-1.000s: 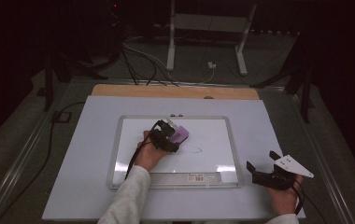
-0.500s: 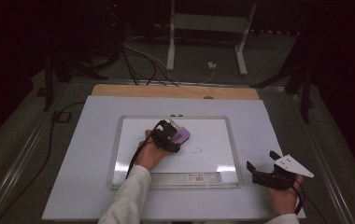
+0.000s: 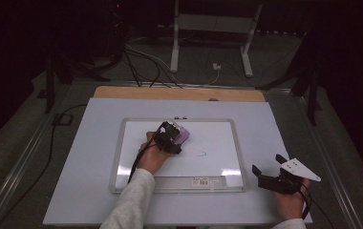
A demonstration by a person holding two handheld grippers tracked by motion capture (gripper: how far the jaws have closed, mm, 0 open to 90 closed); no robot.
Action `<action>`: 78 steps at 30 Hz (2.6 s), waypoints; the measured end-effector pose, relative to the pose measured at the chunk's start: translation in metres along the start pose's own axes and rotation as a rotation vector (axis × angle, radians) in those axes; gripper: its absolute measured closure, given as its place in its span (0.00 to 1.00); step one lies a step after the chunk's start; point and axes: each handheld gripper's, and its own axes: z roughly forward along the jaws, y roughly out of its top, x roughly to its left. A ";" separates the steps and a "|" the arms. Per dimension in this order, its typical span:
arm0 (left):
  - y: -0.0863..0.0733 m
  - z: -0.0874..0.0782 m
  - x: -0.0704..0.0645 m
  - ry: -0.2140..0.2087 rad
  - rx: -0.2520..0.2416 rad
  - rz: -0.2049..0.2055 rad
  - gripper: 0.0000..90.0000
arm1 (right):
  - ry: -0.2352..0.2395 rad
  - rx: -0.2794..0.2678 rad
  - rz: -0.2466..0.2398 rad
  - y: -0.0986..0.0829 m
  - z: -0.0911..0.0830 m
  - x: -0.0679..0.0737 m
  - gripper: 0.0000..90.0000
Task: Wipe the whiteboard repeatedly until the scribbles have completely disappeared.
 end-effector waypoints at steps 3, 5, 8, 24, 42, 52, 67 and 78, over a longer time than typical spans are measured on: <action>0.000 0.001 0.002 -0.006 0.000 -0.011 0.47 | 0.002 0.000 -0.002 0.000 0.000 0.001 0.00; 0.001 0.002 0.003 0.041 0.003 -0.031 0.47 | 0.000 0.000 -0.001 0.000 0.000 0.001 0.00; 0.002 0.003 0.005 0.078 0.008 -0.057 0.47 | -0.002 -0.002 0.001 0.000 -0.001 0.000 0.00; -0.002 -0.002 -0.004 -0.076 -0.003 0.045 0.47 | -0.003 -0.001 0.004 0.000 -0.001 -0.001 0.00; -0.005 -0.002 -0.010 -0.084 -0.028 0.045 0.47 | -0.003 -0.002 0.001 0.000 -0.001 -0.001 0.00; -0.005 -0.003 -0.026 -0.285 -0.038 0.151 0.47 | 0.000 0.002 -0.001 0.000 0.000 0.001 0.00; 0.003 -0.002 -0.041 -0.272 -0.043 0.227 0.47 | -0.001 0.002 -0.002 0.000 0.000 0.000 0.00; 0.008 0.001 -0.032 -0.098 -0.032 0.132 0.47 | -0.002 0.003 0.000 0.000 -0.001 0.000 0.00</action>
